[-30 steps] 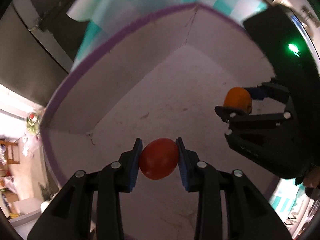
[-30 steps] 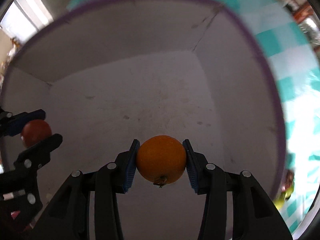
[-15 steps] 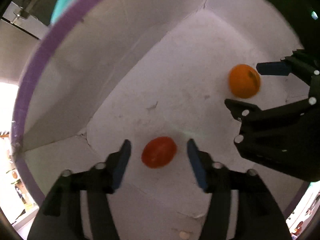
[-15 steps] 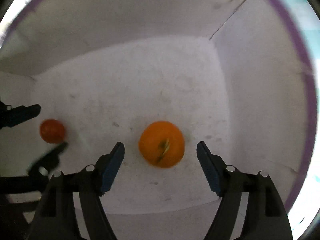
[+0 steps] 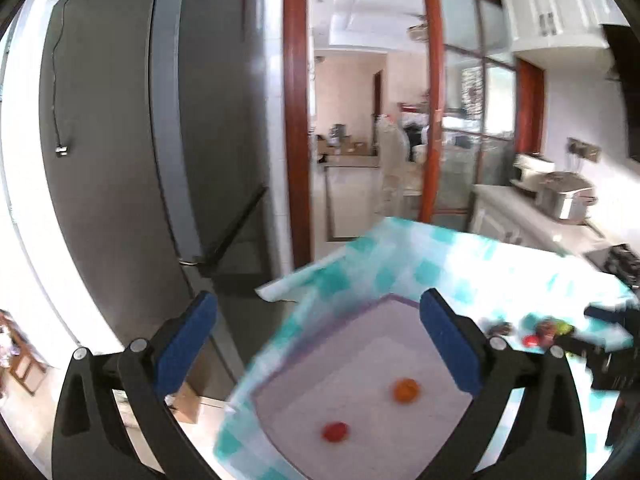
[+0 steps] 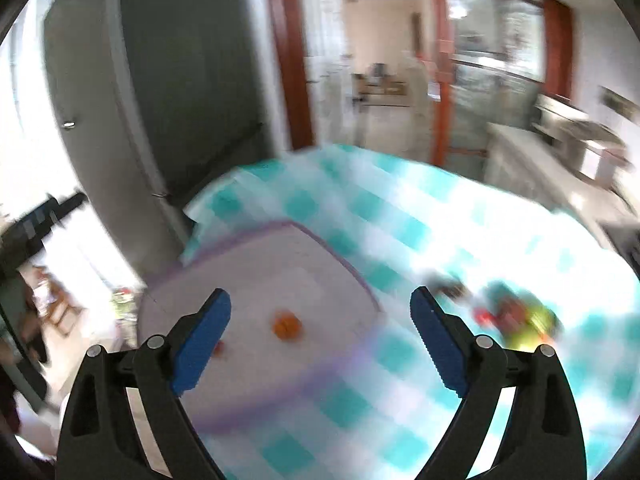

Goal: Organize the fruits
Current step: 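Withdraw both tools from the box back toward the fruit cluster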

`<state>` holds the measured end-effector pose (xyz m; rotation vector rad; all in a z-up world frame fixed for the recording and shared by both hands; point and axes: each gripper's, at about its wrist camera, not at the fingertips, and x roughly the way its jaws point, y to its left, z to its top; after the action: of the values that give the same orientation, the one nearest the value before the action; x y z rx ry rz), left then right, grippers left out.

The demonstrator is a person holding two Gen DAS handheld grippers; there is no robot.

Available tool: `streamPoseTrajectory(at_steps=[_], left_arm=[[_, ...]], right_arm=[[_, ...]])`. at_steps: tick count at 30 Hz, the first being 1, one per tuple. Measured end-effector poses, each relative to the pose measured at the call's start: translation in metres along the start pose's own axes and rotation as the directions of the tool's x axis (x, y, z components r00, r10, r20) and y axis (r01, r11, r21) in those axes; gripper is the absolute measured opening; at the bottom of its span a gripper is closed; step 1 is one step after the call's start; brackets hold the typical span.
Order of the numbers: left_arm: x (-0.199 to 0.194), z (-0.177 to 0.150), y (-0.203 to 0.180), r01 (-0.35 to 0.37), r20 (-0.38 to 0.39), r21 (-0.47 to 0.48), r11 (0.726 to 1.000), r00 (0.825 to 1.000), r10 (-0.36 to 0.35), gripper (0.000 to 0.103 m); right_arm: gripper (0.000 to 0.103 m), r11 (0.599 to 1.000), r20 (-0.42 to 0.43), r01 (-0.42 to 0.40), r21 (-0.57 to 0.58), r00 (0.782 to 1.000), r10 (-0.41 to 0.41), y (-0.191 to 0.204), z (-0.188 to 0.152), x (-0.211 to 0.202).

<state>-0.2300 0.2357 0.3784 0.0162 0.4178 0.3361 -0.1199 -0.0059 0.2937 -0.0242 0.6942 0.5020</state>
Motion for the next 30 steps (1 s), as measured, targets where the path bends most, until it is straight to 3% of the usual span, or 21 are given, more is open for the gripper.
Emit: streamPoseTrajectory(at_steps=[3,5,8,10,13,16,20,22,24,30], left_arm=[[-0.034,-0.030,-0.031,0.109,-0.083,-0.035,0.993,0.990,-0.111,0.101],[-0.032,-0.049,-0.064,0.194,-0.152,-0.029,0.981,0.969,-0.197,0.101],[-0.023,-0.088,-0.112,0.338,-0.244,0.063,0.939,0.918,-0.314,0.101],[-0.021,-0.118,-0.141,0.430,-0.298,0.129,0.894,0.876,-0.378,0.101],[-0.016,-0.152,-0.192,0.539,-0.380,0.218,0.814,0.815,-0.438,0.101],[0.028,-0.185,-0.226,0.562,-0.453,0.301,0.771,0.795,-0.403,0.101],[0.065,-0.225,-0.263,0.557,-0.541,0.334,0.760,0.774,-0.329,0.101],[0.082,-0.246,-0.263,0.553,-0.565,0.353,0.755,0.769,-0.299,0.101],[0.105,-0.263,-0.271,0.532,-0.596,0.364,0.765,0.764,-0.248,0.101],[0.156,-0.290,-0.276,0.482,-0.645,0.307,0.821,0.740,-0.192,0.101]], right_arm=[[0.088,0.989,-0.103,0.142,0.052,0.985,-0.136,-0.031,-0.076,-0.024],[0.088,0.970,-0.205,0.219,0.102,0.959,-0.195,-0.057,-0.117,-0.025],[0.088,0.932,-0.293,0.322,0.167,0.919,-0.265,-0.089,-0.159,-0.021],[0.088,0.902,-0.332,0.361,0.236,0.903,-0.274,-0.117,-0.181,-0.023],[0.088,0.884,-0.345,0.380,0.273,0.896,-0.279,-0.139,-0.210,-0.016],[0.088,0.884,-0.366,0.373,0.283,0.894,-0.260,-0.157,-0.219,0.002],[0.087,0.901,-0.389,0.327,0.284,0.899,-0.203,-0.181,-0.216,0.052],[0.086,0.907,-0.407,0.318,0.277,0.894,-0.189,-0.190,-0.213,0.080],[0.080,0.909,-0.417,0.322,0.267,0.888,-0.192,-0.202,-0.208,0.116],[0.073,0.898,-0.361,0.362,0.252,0.896,-0.259,-0.232,-0.177,0.186]])
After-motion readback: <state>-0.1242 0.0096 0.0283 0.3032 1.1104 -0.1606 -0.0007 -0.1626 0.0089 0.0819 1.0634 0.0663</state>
